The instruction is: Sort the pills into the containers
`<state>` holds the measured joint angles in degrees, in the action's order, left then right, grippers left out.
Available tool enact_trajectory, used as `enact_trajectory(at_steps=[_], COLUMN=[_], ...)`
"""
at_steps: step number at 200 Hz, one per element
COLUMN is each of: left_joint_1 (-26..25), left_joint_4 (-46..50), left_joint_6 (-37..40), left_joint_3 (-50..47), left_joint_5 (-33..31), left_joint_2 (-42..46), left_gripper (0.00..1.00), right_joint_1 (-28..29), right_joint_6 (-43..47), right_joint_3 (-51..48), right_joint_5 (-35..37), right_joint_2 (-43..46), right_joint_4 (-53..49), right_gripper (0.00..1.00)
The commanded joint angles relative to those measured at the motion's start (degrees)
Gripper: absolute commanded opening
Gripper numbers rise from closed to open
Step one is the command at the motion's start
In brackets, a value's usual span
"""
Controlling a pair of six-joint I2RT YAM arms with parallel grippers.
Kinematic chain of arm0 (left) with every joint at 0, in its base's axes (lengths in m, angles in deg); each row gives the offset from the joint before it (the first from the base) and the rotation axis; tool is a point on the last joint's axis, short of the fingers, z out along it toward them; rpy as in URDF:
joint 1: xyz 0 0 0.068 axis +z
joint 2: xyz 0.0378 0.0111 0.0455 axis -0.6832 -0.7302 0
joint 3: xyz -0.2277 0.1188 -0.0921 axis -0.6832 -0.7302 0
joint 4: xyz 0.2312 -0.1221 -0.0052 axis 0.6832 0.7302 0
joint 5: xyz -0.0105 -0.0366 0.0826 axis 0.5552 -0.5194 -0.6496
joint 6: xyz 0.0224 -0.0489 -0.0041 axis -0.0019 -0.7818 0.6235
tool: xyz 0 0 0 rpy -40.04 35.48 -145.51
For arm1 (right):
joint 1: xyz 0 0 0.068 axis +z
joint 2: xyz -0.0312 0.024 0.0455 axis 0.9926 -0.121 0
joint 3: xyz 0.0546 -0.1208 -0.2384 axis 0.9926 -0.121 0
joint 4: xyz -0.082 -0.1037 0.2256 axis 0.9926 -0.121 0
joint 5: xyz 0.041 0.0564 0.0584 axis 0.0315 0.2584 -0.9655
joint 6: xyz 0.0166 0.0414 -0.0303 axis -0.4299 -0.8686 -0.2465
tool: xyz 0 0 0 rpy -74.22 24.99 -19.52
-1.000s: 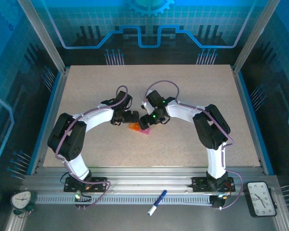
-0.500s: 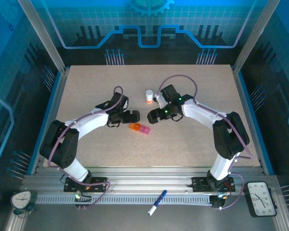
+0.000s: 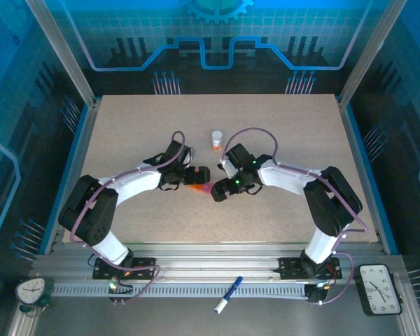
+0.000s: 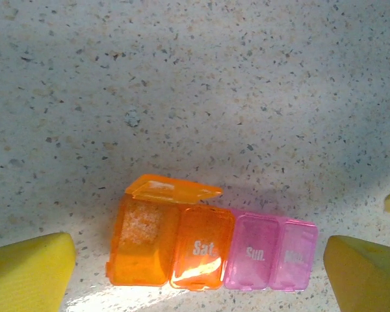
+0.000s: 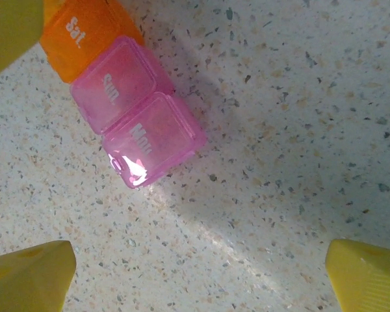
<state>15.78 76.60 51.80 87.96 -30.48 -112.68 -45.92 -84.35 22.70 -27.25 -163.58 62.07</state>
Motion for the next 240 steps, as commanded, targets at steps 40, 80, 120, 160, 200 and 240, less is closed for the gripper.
enact_trajectory(at_steps=[40, 80, 120, 160, 200, 240], left_joint_1=[-1.09, -1.81, -2.23, -2.75, -3.13, -3.88], left_joint_4=[-1.70, -2.67, -2.99, -3.39, -3.92, -4.87], left_joint_6=[-1.56, -2.21, -2.37, -3.10, -3.61, -4.61], left_joint_3=[-0.91, -1.51, -1.74, -2.08, -2.83, -3.53], left_joint_5=[0.94, 0.85, 0.85, 1.00, 1.20, 1.55], left_joint_2=[-1.31, -1.99, -2.53, -2.09, -1.31, -0.98], left_gripper=[0.99, 0.99, 0.99, 0.99, 0.99, 0.99], right_joint_1=[1.46, 3.02, 2.78, 2.09, -0.12, -2.35], right_joint_6=[-2.72, -3.51, -4.43, -5.23, -6.05, -6.11], right_joint_3=[-2.04, -1.31, -1.06, -0.26, -1.07, -2.00], right_joint_5=[0.08, 1.49, 2.60, 4.41, 6.35, 7.52], right_joint_2=[-1.66, -3.74, -4.45, -6.32, -6.23, -5.19], right_joint_4=[3.35, 3.72, 4.65, 5.03, 5.13, 4.85], right_gripper=[1.00, 1.00, 1.00, 1.00, 1.00, 1.00])
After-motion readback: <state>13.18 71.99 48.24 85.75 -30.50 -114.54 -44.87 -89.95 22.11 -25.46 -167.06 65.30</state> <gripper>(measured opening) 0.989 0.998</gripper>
